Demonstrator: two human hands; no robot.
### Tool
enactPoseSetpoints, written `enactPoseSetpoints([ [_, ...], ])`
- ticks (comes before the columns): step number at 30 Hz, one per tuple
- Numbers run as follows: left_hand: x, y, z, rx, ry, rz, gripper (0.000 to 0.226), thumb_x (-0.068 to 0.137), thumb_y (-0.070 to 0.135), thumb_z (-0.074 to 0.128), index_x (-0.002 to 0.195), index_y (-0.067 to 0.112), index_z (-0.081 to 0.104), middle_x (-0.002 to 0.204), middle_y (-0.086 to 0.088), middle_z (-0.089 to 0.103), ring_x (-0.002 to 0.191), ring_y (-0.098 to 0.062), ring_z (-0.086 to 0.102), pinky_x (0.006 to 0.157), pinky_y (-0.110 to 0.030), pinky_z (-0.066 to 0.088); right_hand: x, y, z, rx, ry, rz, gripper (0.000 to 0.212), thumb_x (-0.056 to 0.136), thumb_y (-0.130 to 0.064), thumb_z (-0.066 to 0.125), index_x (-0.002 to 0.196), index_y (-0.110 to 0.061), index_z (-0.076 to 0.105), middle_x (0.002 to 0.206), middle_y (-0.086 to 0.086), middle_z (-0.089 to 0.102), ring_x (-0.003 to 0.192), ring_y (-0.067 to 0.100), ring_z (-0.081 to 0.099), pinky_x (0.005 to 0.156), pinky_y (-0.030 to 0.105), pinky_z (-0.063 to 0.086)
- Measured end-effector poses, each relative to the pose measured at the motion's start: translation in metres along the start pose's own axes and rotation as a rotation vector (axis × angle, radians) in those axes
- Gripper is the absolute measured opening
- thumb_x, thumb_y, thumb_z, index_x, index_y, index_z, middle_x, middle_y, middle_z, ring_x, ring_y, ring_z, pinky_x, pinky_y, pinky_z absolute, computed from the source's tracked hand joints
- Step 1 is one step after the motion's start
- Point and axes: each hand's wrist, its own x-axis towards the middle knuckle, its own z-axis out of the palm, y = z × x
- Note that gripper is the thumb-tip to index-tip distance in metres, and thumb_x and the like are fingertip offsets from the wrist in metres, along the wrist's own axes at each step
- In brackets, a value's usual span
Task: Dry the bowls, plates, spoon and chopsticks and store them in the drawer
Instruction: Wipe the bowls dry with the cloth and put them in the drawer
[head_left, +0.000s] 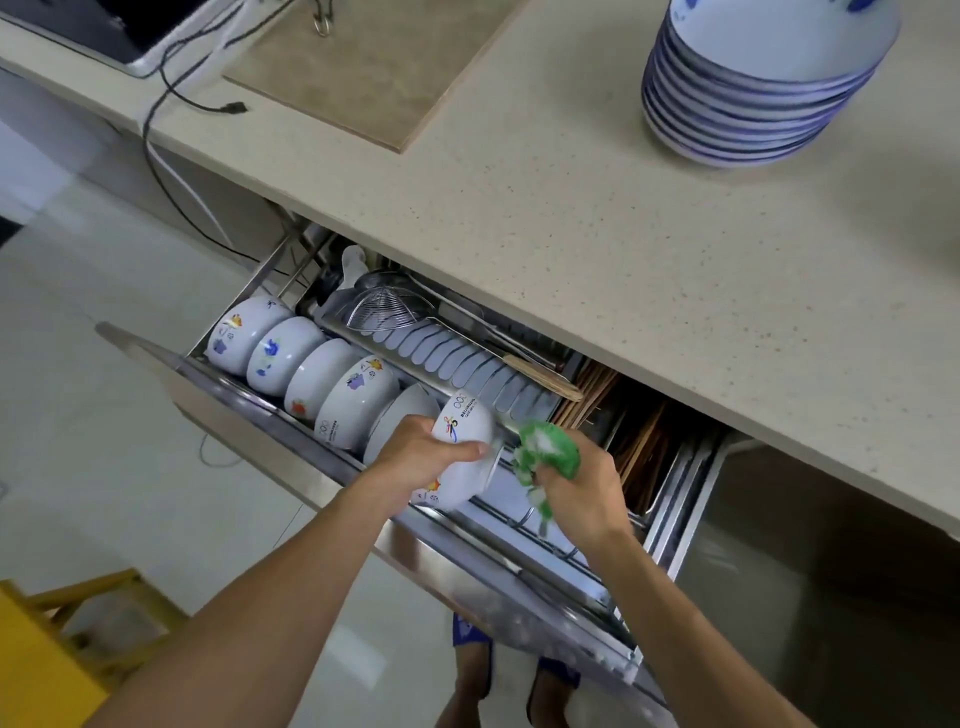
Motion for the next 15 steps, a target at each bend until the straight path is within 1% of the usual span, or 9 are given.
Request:
enactPoseSetpoints([
  [3,0.014,-0.004,-0.001,0.028,-0.017,-0.004,0.025,0.076,0.027,0.086,0.074,0.016,0.064,0.062,0.004,0.059,0.057,-0.010,0.054,0.044,-0.014,0.036,0.002,-0.003,0.007,-0.038,0.030,0.006,0.033,0.097,-0.003,0.056,0.129,-0.012,0.058,0.098,0.005,0.067,0.068,0.007,0.063,0.043,0.010,0.043],
  [5,0.023,-0.007,-0.002,0.053,-0.031,-0.007,0.025,0.076,0.028,0.086,0.076,0.015,0.064,0.064,0.002,0.059,0.056,-0.010,0.053,0.047,-0.017,0.037,0.004,-0.007,0.014,-0.067,0.051,-0.002,0.029,0.098,-0.003,0.056,0.126,-0.010,0.059,0.095,0.003,0.066,0.067,0.005,0.062,0.042,0.008,0.041],
  [8,0.035,-0.011,-0.004,0.069,-0.035,-0.020,0.027,0.077,0.029,0.086,0.085,0.011,0.067,0.070,-0.001,0.060,0.061,-0.013,0.055,0.053,-0.023,0.039,0.007,-0.012,0.020,-0.078,0.078,0.007,0.029,0.098,-0.004,0.055,0.126,-0.011,0.059,0.090,-0.001,0.062,0.062,0.001,0.057,0.039,0.007,0.038],
  [11,0.047,-0.016,-0.003,0.083,-0.048,-0.039,0.033,0.077,0.029,0.085,0.094,0.006,0.068,0.074,-0.002,0.063,0.065,-0.013,0.057,0.053,-0.024,0.039,0.011,-0.014,0.025,-0.095,0.092,0.021,0.028,0.098,-0.004,0.055,0.125,-0.011,0.059,0.090,-0.001,0.062,0.063,0.001,0.057,0.039,0.008,0.039],
  [13,0.055,-0.021,-0.001,0.103,-0.055,-0.058,0.041,0.076,0.031,0.086,0.102,0.005,0.068,0.083,-0.005,0.067,0.070,-0.015,0.060,0.054,-0.025,0.040,0.013,-0.015,0.027,-0.097,0.104,0.036,0.028,0.098,-0.004,0.054,0.124,-0.012,0.059,0.085,-0.004,0.061,0.061,0.002,0.057,0.038,0.009,0.040],
  [15,0.058,-0.025,0.001,0.124,-0.049,-0.080,0.044,0.075,0.031,0.086,0.104,0.005,0.066,0.089,-0.007,0.068,0.074,-0.015,0.061,0.055,-0.025,0.041,0.014,-0.015,0.028,-0.101,0.110,0.045,0.028,0.098,-0.003,0.053,0.124,-0.012,0.059,0.083,-0.006,0.059,0.060,0.002,0.057,0.038,0.010,0.040],
])
